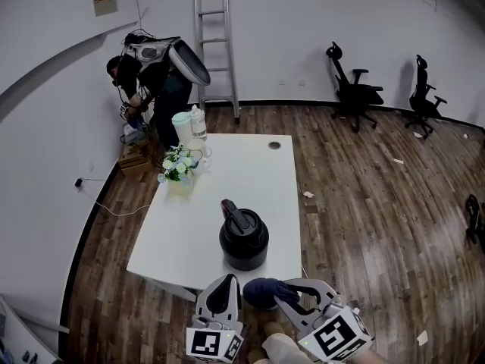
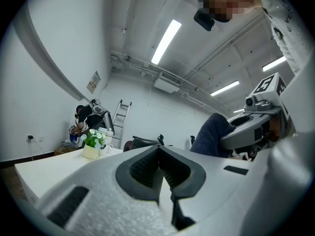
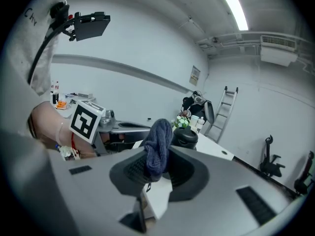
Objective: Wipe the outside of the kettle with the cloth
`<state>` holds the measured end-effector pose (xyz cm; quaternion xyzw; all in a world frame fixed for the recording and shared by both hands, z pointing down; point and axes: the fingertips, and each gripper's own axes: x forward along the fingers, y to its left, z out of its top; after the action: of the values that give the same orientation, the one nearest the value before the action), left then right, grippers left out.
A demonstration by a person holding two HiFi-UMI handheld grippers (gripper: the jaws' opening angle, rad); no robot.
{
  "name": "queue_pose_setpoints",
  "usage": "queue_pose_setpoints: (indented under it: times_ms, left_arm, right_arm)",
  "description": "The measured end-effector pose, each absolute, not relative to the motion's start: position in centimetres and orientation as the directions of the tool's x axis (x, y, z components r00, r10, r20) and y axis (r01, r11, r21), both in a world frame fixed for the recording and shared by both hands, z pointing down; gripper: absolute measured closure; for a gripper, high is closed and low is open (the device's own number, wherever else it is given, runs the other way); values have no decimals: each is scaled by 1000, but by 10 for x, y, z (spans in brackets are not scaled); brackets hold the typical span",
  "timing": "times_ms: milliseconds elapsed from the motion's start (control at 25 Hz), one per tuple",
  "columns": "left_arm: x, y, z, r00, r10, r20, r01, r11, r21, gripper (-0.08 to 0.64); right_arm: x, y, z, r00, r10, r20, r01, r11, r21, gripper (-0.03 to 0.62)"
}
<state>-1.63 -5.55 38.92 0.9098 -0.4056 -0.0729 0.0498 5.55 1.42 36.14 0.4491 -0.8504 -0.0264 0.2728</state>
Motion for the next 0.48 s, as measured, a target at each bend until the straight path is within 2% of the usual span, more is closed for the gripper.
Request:
queue_pose_setpoints:
  times_ms: [480]
  left_arm:
    - [-32,-24,400,665,-743,-71,-728,-667,157,554]
  right_arm:
    - [58,34,386,-414,-821,394,-858,496,132,529]
